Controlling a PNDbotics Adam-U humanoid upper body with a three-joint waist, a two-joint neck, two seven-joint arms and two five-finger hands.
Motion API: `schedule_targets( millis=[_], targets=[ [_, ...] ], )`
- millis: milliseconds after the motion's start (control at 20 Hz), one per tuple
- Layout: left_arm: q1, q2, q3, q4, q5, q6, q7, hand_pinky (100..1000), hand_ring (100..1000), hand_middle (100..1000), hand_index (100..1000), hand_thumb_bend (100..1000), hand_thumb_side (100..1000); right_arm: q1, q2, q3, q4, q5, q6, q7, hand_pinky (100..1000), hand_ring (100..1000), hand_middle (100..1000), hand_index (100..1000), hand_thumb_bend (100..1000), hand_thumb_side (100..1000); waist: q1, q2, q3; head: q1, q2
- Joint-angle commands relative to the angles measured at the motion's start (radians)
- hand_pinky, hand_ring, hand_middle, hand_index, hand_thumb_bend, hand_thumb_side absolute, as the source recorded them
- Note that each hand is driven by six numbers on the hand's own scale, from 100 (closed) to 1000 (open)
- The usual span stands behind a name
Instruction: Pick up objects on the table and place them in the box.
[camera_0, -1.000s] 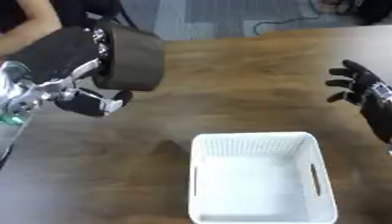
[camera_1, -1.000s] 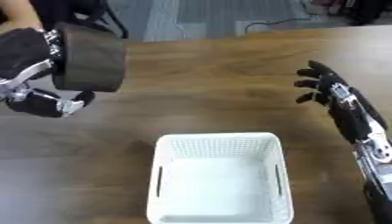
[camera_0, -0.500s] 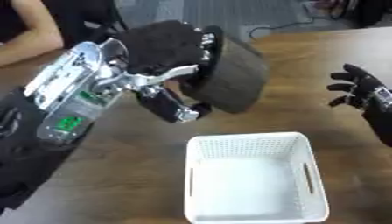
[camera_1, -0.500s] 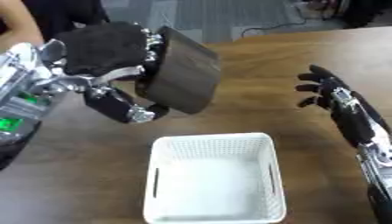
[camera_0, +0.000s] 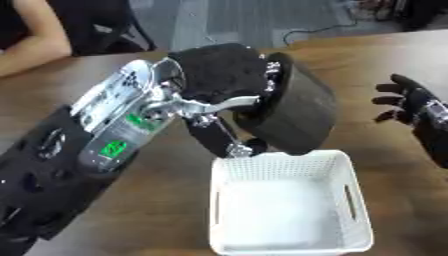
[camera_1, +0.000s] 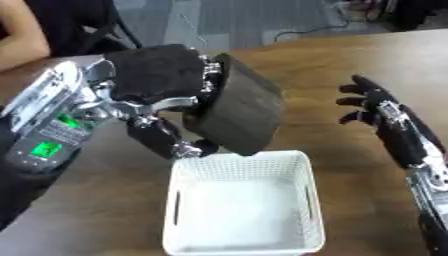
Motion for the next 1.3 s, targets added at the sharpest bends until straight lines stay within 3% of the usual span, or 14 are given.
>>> schedule_targets(
  millis=[50,350,750,1300],
  targets=[
    [-0.019,0.003,0.004,-0.005,0.008,-0.004,-0.003,100,100,100,198,100,243,-0.014,-0.014,-0.003,-0.012,0.001,0.000,0.004,656,827,862,1000,100,1000,-0.005,-0.018,0.002,0.010,-0.002],
    [0.015,-0.001,-0.028,0.029,0.016,-0.016,-0.014,100,100,100,193,100,243,-0.015,-0.015,-0.002,-0.013,0.003,0.001,0.004,656,827,862,1000,100,1000,-0.001,-0.016,0.001,0.010,0.000],
    [0.100,-0.063,-0.056,0.135,-0.024,-0.043,0.030,100,100,100,188,100,244,-0.024,-0.012,-0.002,-0.015,0.002,0.000,0.004,656,826,862,1000,100,1000,-0.007,-0.007,-0.004,0.015,-0.005],
    [0.104,-0.077,-0.053,0.164,-0.040,-0.062,0.062,100,100,100,188,100,244,-0.024,-0.011,-0.001,-0.016,0.002,0.000,0.004,656,826,862,1000,100,1000,-0.010,-0.003,0.000,0.012,-0.003]
  ],
)
